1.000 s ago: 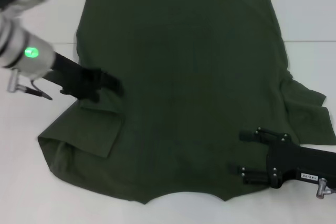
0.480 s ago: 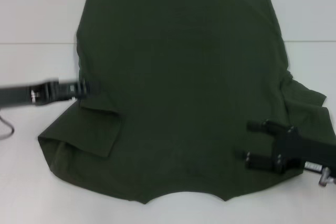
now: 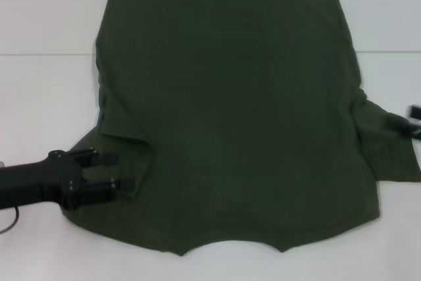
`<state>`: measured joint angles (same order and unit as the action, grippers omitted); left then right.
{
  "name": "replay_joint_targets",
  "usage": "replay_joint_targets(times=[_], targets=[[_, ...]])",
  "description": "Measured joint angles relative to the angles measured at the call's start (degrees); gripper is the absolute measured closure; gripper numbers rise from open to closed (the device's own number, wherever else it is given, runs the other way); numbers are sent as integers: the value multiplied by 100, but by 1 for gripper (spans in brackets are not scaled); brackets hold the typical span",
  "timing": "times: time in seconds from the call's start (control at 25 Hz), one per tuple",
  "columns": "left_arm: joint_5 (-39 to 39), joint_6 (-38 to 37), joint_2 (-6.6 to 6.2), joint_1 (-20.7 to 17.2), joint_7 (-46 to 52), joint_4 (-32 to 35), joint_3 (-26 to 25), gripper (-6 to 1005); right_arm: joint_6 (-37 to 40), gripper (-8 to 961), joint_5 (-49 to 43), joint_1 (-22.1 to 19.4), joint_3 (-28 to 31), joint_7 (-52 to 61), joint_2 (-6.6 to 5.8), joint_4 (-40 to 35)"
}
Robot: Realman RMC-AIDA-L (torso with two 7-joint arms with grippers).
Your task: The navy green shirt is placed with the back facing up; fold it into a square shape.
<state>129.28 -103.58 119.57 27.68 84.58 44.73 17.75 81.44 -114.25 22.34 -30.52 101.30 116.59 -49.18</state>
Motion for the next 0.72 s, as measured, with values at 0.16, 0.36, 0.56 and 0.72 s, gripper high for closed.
replay_joint_targets(times=[0.16,0.36,0.56,0.72], targets=[[-54,-19,103,-127,-670,-42,119,236,115,25,-659,4,29,1601,-198,-801],[-57,-21,248,-233,-1063,-30,345,236,432,26,-1928,288,93,3321,-339,-1723],[-69,15,273,-270,-1161,-36,342,235,632,26,-3311,914,88,4061,-351,-1718],[-72,15,275,-282,-1174,-44,342,235,606,25,-3980,1337,34,4124,-296,-1474]])
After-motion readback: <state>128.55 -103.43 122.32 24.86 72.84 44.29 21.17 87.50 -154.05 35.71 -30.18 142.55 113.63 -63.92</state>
